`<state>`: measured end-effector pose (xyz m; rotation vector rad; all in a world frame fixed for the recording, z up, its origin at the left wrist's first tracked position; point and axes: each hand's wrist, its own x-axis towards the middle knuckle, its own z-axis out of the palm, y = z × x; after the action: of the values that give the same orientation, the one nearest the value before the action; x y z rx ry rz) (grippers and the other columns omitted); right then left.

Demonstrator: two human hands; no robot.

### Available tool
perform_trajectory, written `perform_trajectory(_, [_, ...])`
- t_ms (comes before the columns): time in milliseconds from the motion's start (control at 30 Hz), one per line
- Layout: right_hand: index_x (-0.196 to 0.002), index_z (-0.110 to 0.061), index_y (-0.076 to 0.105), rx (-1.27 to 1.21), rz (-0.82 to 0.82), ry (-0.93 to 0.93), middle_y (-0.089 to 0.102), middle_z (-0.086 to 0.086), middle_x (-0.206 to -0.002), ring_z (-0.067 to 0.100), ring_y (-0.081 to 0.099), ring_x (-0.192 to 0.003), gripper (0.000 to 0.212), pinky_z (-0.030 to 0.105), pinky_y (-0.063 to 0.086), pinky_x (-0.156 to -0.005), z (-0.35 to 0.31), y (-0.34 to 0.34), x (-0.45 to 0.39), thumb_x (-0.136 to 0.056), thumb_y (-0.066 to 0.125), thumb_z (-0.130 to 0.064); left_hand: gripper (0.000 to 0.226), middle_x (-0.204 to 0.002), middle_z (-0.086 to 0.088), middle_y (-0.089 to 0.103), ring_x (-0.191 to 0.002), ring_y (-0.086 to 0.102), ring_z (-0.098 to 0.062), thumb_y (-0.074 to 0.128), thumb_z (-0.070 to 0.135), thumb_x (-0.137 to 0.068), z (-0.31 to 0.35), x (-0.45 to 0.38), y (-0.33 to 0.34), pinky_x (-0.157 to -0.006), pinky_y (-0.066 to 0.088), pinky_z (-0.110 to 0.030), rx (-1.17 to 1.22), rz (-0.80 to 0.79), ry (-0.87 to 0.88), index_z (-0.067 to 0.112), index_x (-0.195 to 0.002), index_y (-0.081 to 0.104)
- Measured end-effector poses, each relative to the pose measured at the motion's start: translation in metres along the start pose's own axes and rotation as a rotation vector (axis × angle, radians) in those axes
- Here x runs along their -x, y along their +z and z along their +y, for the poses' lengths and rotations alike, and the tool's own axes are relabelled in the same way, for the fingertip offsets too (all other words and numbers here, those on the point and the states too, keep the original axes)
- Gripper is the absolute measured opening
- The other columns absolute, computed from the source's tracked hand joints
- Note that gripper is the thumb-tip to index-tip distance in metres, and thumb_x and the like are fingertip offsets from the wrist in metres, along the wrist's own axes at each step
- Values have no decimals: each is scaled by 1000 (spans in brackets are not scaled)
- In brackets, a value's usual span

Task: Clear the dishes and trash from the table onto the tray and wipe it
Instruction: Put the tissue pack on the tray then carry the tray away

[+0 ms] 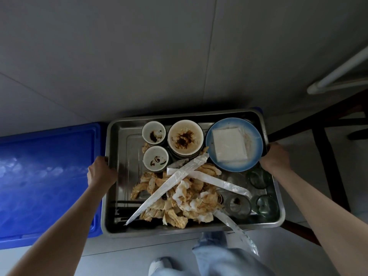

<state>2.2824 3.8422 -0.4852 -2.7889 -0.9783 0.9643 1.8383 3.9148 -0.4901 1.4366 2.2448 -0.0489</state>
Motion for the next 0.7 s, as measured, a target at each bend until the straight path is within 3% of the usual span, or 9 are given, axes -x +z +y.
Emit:
perform_trajectory(167, [-113, -3, 51, -60, 15, -5, 58, 20, -114, 37, 57, -103, 37, 36, 47, -72, -1, 5, -5, -80, 66, -10, 25, -83, -17, 59, -70, 58, -32, 60, 1, -84, -2, -6, 9, -57, 47, -39, -19, -12, -24, 5, -108, 56])
perform_trajectory(300, [-103, -7, 49, -109, 33, -25, 58, 17, -109, 35, 57, -100, 28, 32, 40, -65, -7, 3, -7, -81, 65, -9, 30, -84, -17, 57, -70, 55, -30, 62, 1, -83, -6, -7, 14, -56, 43, -37, -27, -3, -37, 3, -112, 56])
perform_trajectory(433, [-112, -5, 49, -108, 39, -16, 56, 19, -113, 35, 55, -103, 29, 33, 41, -68, -13, 4, -7, -86, 61, -9, 31, -80, -12, 56, -62, 51, -24, 63, 1, -82, -5, -13, 8, -48, 38, -32, -32, 3, -27, 5, -113, 58])
perform_trajectory(700, [-122, -6, 46, -106, -2, 12, 55, 18, -115, 35, 56, -103, 38, 38, 48, -74, -17, 8, -4, -87, 60, -10, 35, -84, -15, 56, -62, 55, -25, 62, 2, -85, -5, -13, 9, -49, 41, -33, 6, -17, -56, 3, -119, 53])
